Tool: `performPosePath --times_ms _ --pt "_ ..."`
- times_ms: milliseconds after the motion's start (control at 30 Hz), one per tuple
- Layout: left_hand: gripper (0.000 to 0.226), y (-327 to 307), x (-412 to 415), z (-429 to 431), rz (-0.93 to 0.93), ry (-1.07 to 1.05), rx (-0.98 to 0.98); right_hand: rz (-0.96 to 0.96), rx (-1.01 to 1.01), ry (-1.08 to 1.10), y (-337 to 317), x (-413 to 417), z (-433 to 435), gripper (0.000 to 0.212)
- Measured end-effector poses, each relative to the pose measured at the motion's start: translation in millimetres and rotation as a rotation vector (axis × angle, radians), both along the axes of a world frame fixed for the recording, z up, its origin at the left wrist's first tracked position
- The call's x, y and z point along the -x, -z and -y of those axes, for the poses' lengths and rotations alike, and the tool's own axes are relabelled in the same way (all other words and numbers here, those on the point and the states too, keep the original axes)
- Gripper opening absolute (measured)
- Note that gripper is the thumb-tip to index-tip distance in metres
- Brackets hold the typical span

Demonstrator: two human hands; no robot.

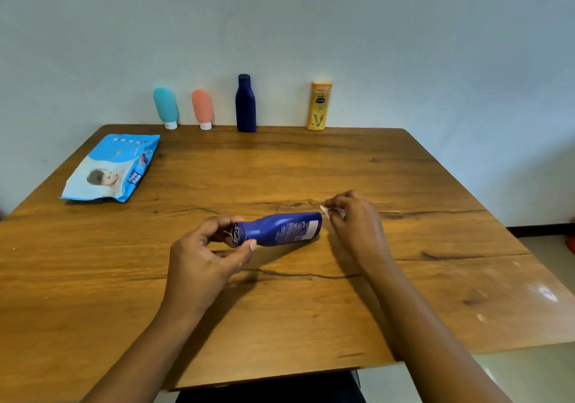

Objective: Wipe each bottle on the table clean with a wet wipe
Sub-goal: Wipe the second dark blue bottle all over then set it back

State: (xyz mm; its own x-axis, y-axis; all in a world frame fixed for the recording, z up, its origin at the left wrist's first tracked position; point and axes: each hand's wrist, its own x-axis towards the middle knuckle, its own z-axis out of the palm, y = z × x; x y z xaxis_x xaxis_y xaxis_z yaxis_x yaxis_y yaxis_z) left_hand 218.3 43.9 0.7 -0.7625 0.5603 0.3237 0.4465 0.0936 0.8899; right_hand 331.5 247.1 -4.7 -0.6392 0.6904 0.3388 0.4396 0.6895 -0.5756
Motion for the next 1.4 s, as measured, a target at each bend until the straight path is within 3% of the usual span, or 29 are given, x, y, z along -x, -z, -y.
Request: performPosePath --times_ms 167,333,500,700,834,967,1100,1400 --pt "0.029 -35 14 -18 -0.015 0.043 -0.012 -0.357 0.104 -0.092 -42 -4 20 0.021" --pt "0.035 -53 13 -32 -0.109 0.207 0.072 -0.423 0.077 -0.298 -76 -4 46 0.023" --pt "0.042 -51 14 -36 -0.137 0.293 0.101 -0.162 -0.116 -0.394 -98 -4 60 0.027" --pt "0.034 -38 14 -33 -0.054 0.275 0.005 0.131 -0.292 -0.516 -111 1 76 0.031" --pt "0.025 -34 11 -35 -0.126 0.26 -0.006 0.207 -0.35 -0.563 -115 -4 77 0.036" --pt "0.032 -32 8 -39 -0.175 0.259 0.001 0.273 -0.305 -0.529 -123 -19 55 0.03" --pt "0.037 -33 9 -42 -0.164 0.249 0.003 0.173 -0.287 -0.407 -124 -19 41 0.028" --pt "0.029 -35 1 -42 -0.299 0.294 -0.049 0.288 -0.37 -0.602 -124 -18 48 0.032"
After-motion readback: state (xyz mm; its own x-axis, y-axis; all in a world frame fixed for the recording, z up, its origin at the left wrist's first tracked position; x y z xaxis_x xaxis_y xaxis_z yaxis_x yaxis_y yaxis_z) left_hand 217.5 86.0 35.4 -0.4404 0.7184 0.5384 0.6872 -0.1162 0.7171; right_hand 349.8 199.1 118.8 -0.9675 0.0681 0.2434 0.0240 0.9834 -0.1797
